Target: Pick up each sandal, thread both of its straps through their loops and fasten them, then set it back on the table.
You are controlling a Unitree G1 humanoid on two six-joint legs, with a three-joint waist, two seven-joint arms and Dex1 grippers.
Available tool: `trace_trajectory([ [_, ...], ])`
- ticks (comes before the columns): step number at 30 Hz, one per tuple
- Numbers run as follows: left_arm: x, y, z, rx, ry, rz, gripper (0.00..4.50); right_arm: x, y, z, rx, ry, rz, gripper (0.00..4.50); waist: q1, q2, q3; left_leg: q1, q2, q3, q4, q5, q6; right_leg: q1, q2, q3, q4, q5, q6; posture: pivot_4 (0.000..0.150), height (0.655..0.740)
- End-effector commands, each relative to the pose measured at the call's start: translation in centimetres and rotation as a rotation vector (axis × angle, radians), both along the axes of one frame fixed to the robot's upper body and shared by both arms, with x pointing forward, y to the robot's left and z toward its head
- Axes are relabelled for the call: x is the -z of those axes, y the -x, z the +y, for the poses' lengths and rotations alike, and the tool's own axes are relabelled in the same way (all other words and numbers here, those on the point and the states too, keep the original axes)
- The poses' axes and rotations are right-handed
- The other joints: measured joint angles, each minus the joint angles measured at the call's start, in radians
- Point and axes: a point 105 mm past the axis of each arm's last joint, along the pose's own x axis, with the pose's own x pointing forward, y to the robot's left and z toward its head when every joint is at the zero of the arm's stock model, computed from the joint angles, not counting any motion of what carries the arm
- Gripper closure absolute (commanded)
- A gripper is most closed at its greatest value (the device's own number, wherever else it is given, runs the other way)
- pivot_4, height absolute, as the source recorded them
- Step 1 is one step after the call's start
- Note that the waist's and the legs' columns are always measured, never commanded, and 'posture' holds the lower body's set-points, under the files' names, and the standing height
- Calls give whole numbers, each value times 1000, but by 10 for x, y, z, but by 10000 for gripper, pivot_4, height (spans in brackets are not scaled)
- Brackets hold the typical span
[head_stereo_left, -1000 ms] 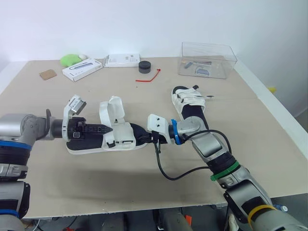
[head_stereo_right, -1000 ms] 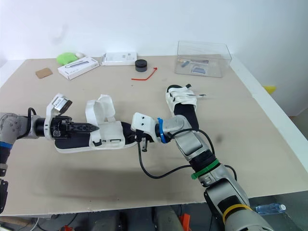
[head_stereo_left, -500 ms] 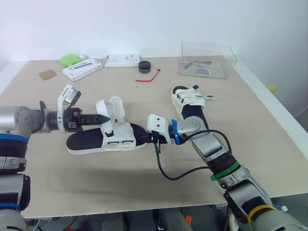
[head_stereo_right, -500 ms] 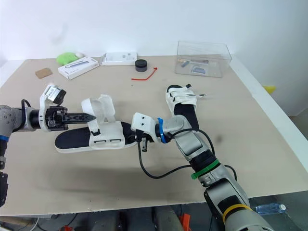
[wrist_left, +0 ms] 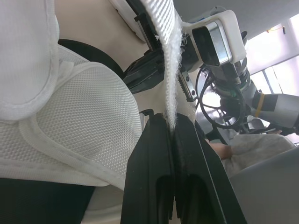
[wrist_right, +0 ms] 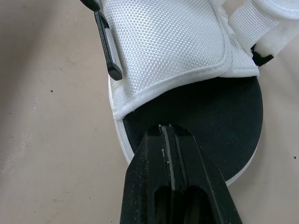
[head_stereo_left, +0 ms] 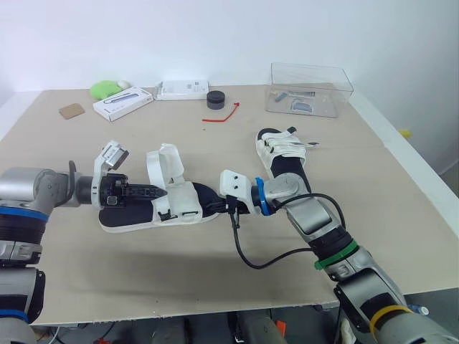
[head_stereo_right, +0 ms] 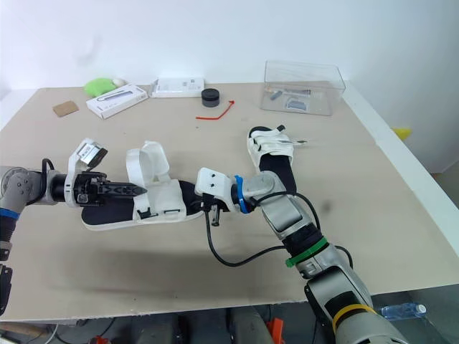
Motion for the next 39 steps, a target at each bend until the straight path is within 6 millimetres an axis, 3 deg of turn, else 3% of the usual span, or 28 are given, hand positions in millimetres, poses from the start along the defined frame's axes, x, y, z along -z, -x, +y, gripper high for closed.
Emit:
trace_trajectory([
  [1, -2, -4, -2, 7, -28, -58, 44711, -2, 4, 1, -18, 6, -13, 45000, 0, 0, 0, 0, 0, 0, 0, 0, 0, 0, 0, 0, 0, 0, 0, 1500, 7261],
  [11, -6, -6, -10, 33, -27, -98, 44711, -1, 5, 2, -18, 5, -12, 45000, 0, 0, 0, 0, 0, 0, 0, 0, 0, 0, 0, 0, 0, 0, 0, 1500, 7261],
  [22, -23, 1, -13, 84, -19, -132, 44711, -1, 5, 2, -18, 6, -7, 45000, 0, 0, 0, 0, 0, 0, 0, 0, 0, 0, 0, 0, 0, 0, 0, 1500, 7261],
  [30, -3, 10, -9, 104, -98, -111, 44711, -1, 5, 4, -22, 5, -7, 45000, -1, 0, 0, 0, 0, 0, 0, 0, 0, 0, 0, 0, 0, 0, 0, 1500, 7261],
  [39, 8, 0, 0, 41, -143, -129, 44711, 0, 5, 4, -25, 5, -5, 45000, -1, 0, 0, 1, 1, 0, 0, 0, 0, 0, 2, 0, 1, -1, 0, 1500, 7261],
])
